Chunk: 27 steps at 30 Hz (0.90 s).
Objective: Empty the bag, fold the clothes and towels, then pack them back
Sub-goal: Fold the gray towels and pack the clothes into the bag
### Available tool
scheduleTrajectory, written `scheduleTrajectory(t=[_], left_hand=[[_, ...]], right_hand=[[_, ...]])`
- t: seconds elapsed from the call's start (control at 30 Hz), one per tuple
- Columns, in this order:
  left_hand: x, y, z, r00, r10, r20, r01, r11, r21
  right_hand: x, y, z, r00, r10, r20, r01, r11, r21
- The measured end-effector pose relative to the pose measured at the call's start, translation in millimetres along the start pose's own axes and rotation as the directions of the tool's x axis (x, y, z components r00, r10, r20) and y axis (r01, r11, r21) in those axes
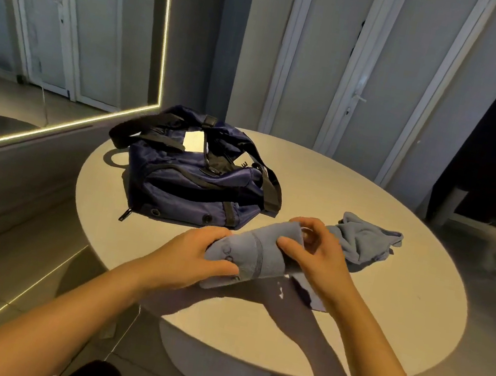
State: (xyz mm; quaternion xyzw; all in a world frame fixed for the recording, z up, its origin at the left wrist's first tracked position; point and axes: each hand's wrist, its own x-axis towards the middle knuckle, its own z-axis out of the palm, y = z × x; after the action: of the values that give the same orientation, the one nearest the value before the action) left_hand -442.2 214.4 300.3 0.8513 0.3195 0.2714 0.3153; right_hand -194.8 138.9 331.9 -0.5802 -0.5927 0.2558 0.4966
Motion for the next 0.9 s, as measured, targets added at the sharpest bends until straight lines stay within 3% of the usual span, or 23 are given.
scheduleTrajectory(t=[0.13,0.23,0.33,0.4,0.53,0.6,0.7,0.8,0.9], left_hand=[[-12,20,-15,0.995,-0.051,-0.082,0.029,0.966,-0.255],[-16,32,-24,0.98,-0.156,-0.123,0.079,0.872,-0.483],[-14,42,-27,0.966,-0.207,-0.153,0.09,0.829,-0.553],[-7,43,-29,0.962,-0.224,-0.157,0.111,0.844,-0.525],[22,24,-52,0.964,-0.177,-0.196,0.1,0.932,-0.348],[51,3,-76,0.927,-0.137,-0.349,0.11,0.989,-0.096],[105,-31,-115,0.86,-0.054,-0.507,0.222,0.935,0.278],[155,-71,-133,0.909,-0.047,-0.413,0.29,0.783,0.55],[183,-113,-133,0.944,-0.161,-0.289,0.309,0.741,0.597]], right_hand=[[-1,-39,19,0.986,0.1,-0.133,-0.037,0.91,0.413],[-1,-51,35,0.988,0.146,-0.044,-0.089,0.787,0.61],[-1,-57,52,0.99,0.128,0.052,-0.134,0.792,0.596],[4,-61,57,0.989,0.144,0.019,-0.133,0.847,0.515],[32,-60,45,0.989,0.14,-0.049,-0.113,0.922,0.371],[56,-57,38,0.983,0.177,-0.043,-0.156,0.94,0.303],[106,-61,32,0.978,0.206,-0.019,-0.2,0.964,0.177],[166,-62,42,0.982,0.179,-0.06,-0.174,0.981,0.087],[225,-48,60,0.979,0.152,-0.138,-0.155,0.988,-0.01]])
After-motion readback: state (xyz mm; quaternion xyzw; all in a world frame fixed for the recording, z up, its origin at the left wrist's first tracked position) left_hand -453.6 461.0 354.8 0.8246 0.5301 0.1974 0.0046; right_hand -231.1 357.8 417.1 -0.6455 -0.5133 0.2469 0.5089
